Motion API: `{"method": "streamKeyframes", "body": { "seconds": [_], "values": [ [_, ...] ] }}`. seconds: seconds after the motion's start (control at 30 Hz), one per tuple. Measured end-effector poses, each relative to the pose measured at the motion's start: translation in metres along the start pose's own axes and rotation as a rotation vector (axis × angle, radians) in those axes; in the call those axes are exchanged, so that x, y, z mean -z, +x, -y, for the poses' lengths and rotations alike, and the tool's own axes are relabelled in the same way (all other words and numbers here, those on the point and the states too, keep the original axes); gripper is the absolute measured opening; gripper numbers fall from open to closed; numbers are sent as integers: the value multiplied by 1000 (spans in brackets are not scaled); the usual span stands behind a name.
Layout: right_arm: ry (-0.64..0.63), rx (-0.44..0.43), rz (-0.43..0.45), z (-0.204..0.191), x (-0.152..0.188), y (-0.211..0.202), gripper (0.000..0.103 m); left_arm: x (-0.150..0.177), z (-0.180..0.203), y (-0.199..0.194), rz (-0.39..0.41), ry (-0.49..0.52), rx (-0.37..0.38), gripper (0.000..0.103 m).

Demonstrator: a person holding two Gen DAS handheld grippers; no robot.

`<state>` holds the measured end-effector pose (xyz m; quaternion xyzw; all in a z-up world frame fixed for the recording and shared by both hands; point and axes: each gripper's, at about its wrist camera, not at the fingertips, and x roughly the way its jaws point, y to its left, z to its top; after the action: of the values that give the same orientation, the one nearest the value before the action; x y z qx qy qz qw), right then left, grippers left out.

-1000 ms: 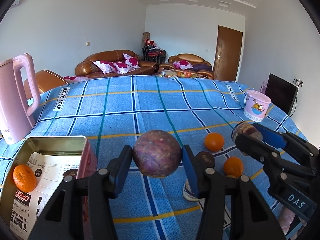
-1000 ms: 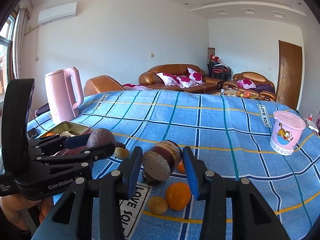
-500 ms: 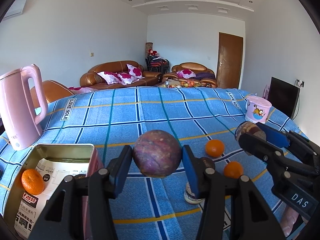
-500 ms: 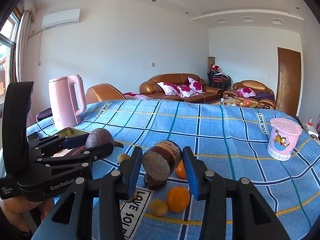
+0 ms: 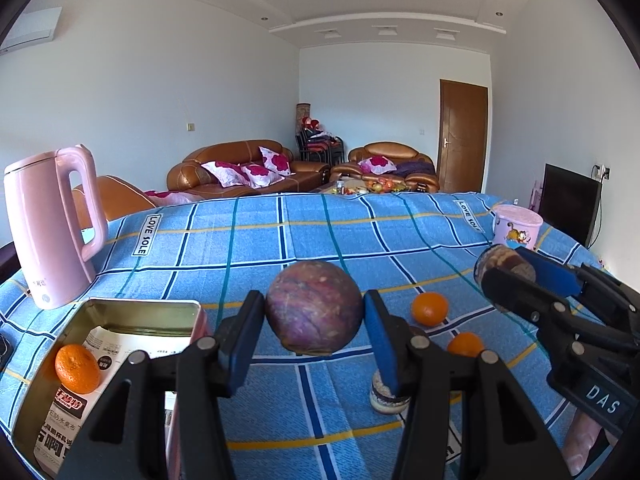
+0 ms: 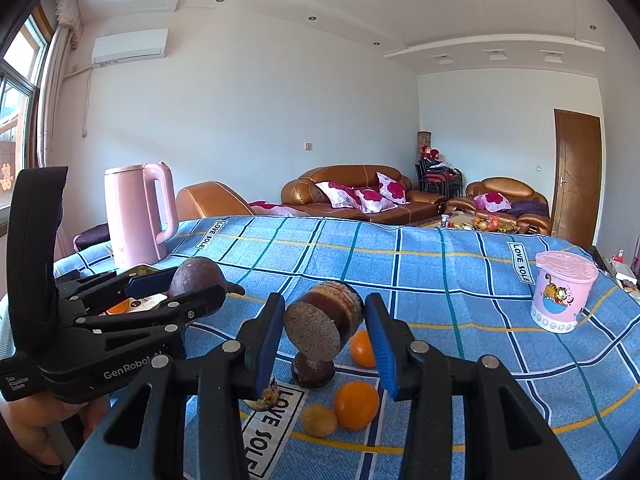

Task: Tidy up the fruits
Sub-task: 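Lift the purple fruit with the left tool while the right tool lifts the cut half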

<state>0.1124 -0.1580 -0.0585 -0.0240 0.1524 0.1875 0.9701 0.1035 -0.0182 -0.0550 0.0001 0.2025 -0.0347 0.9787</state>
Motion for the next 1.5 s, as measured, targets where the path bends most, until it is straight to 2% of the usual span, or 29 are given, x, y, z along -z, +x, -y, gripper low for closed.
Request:
{"method": "streamKeyframes", "body": {
  "seconds": [0.4, 0.6, 0.73, 0.97, 1.5],
  "values": [
    [2, -4, 20, 0, 0, -4, 44, 1, 2, -13, 76, 7, -42, 53],
    [-18, 4, 90, -3, 0, -19, 44, 1, 3, -18, 95, 3, -61, 53],
    [-14, 9, 103, -3, 0, -21, 44, 2, 3, -20, 105, 8, -78, 53],
    [-13, 5, 106, -4, 0, -22, 44, 1, 0, -24, 118, -2, -111, 53],
    [-18, -33, 95, -19, -2, -13, 44, -2, -22, -35, 122, -49, -119, 53]
  ]
}}
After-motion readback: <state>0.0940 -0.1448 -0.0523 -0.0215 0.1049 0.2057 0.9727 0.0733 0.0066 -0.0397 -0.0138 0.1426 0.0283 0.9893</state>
